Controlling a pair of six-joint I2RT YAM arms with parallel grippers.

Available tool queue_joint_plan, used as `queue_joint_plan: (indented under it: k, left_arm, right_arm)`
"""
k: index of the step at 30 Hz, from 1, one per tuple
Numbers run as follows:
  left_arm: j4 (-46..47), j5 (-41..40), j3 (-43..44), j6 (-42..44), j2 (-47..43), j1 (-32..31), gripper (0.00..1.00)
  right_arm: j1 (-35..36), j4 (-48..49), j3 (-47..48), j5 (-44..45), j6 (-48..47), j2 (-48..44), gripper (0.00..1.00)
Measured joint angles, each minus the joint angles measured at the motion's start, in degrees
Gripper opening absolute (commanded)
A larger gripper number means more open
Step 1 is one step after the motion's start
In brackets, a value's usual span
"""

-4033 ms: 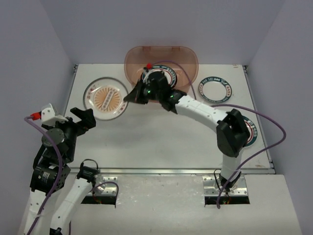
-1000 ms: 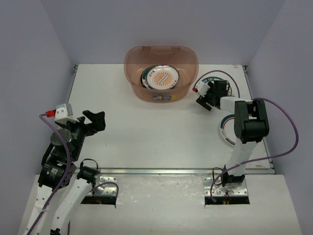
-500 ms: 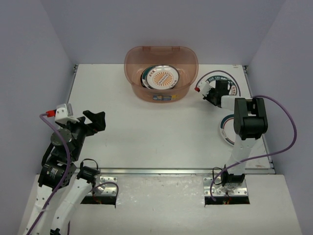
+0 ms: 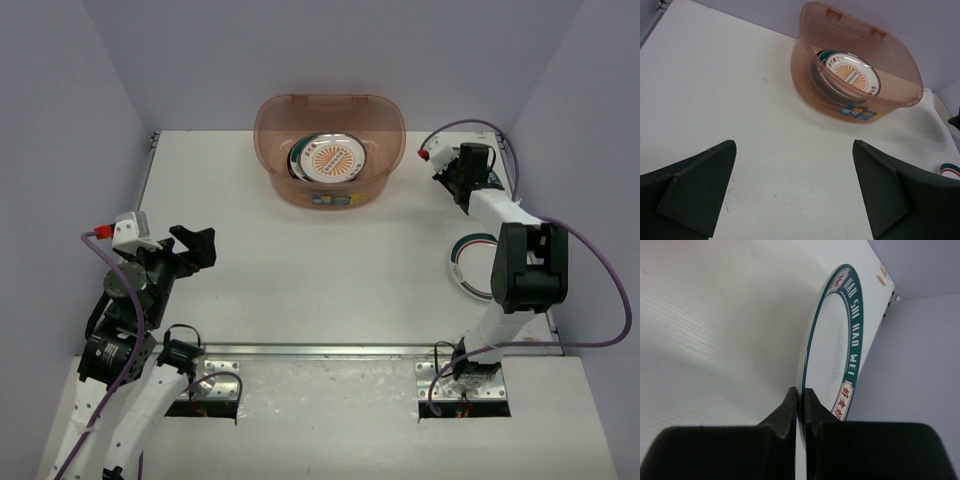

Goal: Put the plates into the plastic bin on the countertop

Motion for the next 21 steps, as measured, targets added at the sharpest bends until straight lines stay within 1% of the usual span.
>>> queue_joint_plan:
  k: [3, 5, 10, 12, 17, 21]
  left_arm:
    - [-0.01, -0.06, 0.0, 0.0, -0.04, 0.0, 1.0]
    - [0.0, -0.08, 0.0, 0.0, -0.06, 0.0, 1.0]
    - [-0.02, -0.15, 0.0, 0.0, -0.06, 0.0, 1.0]
    - [-0.02, -0.2, 0.0, 0.0, -0.06, 0.0, 1.0]
    - [-0.02, -0.3, 0.0, -0.02, -0.14, 0.0, 1.0]
    - [-0.01, -0.35, 0.0, 0.0, -0.39, 0.0, 1.0]
  right_arm:
    - [0.0, -1.88, 1.22, 2.57, 0.82, -1.69, 0.0]
    - [0.0, -4.81, 3.02, 3.3, 1.63, -2.14, 0.0]
    - [0.67, -11.31, 5.99, 1.17, 2.28, -5.33, 0.0]
    - [2.06, -12.46, 6.3, 0.78, 2.31, -7.14, 0.0]
    - [7.25, -11.16, 6.09, 0.26, 2.25, -10.45, 0.0]
    - [12.54, -10.93, 5.9, 1.52, 1.31, -12.36, 0.0]
